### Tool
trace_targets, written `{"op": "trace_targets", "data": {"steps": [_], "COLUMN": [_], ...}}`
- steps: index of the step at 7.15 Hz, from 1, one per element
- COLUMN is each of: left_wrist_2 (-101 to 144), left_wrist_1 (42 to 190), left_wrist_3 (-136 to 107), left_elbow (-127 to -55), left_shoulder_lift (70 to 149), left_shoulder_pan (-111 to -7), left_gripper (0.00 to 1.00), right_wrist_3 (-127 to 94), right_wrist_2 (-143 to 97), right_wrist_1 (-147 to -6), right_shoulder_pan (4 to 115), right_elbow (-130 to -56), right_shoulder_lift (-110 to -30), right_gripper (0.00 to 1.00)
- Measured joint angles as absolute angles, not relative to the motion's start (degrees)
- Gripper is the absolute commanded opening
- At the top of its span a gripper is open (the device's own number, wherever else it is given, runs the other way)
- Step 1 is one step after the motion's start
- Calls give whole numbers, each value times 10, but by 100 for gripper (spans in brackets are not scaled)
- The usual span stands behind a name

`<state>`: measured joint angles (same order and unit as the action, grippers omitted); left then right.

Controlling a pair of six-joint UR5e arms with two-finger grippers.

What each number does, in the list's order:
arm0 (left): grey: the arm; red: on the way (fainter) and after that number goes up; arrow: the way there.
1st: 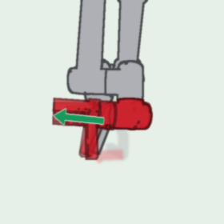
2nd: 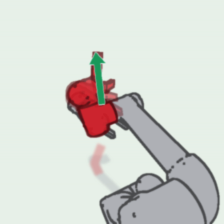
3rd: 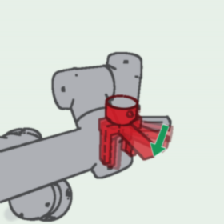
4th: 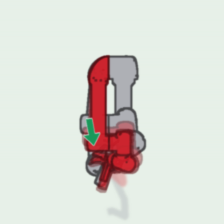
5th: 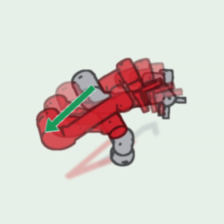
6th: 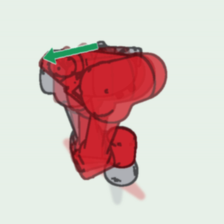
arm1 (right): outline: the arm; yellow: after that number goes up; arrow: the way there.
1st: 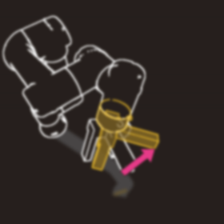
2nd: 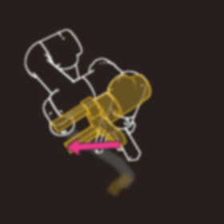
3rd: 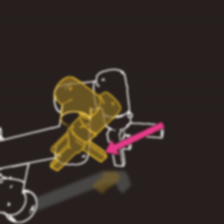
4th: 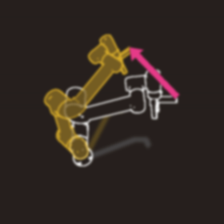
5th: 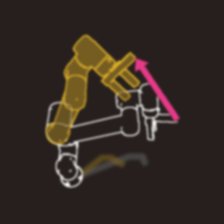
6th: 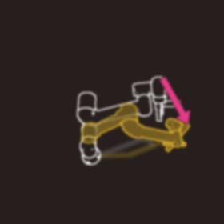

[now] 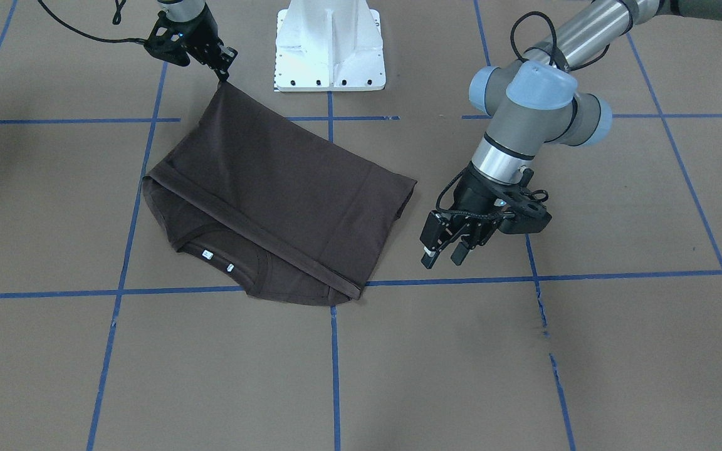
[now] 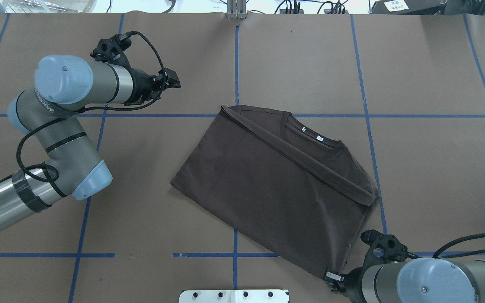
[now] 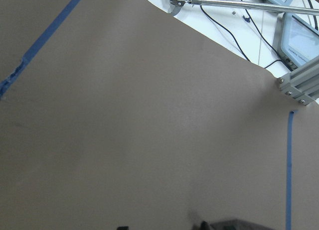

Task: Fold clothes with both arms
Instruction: 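Move the left gripper to the shirt's side edge while the right gripper holds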

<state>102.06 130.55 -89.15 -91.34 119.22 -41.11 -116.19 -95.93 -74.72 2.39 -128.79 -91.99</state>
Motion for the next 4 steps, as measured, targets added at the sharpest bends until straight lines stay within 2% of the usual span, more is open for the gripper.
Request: {"op": "trace_targets", "data": {"steps": [2, 4], "left_wrist_2": [1033, 984], "left_wrist_1": [1301, 1253], "left_wrist_3": [-944, -996], "left_elbow": [-975, -1038], "left_shoulder_lift": [1157, 1116], "left_shoulder_pan": [-361, -298], "left_gripper": [71, 70], "right_wrist_3": [-1171, -1171], "right_wrist_2": [-961, -962], "right_wrist_1": [-747, -747], "right_shoulder_pan": [20, 71], "right_elbow": [-1311, -1334], "right_shoulder_lift": [-924, -921], "right_gripper": [100, 100]}}
